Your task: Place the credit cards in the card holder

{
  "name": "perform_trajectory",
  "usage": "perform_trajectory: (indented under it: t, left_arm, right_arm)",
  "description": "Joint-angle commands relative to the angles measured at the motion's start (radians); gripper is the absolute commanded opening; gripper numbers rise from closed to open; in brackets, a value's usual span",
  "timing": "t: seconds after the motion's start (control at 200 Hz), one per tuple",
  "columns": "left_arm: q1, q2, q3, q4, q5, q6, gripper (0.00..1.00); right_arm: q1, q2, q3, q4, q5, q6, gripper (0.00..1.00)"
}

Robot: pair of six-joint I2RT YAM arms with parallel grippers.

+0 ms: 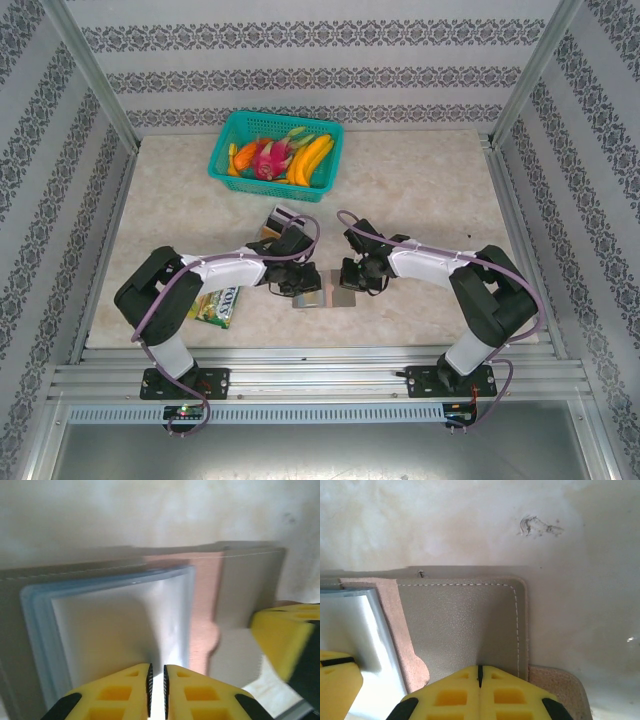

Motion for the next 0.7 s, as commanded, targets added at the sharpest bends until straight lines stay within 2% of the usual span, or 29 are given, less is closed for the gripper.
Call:
perform_trajectory:
  t: [0.0, 0.175, 0.325, 0.53, 0.694]
  left_arm:
    - [0.018, 0.002, -0.034, -0.018, -0.034, -0.008, 0.17]
    - [0.026, 0.02, -0.084, 0.007, -0.04, -0.02, 0.17]
    - [0.028, 0.012, -0.162, 0.104, -0.018, -0.061, 0.17]
    - [0.029, -0.061, -0.184, 0.121, -0.049, -0.063, 0.18]
    - [0.032, -0.102, -0.127, 0.08, -0.048, -0.029, 0.2]
  right_arm:
    - [0.008, 0.04, 0.009, -0.062, 0.074, -0.031, 0.03]
    - [0.017, 0.074, 0.027, -0.108, 0.126, -0.043, 0.03]
    - [0.053, 0.119, 0.053, -0.167, 0.208, -0.064, 0.03]
    - [0.088, 0.104, 0.099, -0.144, 0.21, -0.104, 0.03]
    - [0.087, 0.016, 0.128, -0.117, 0.193, -0.14, 0.08]
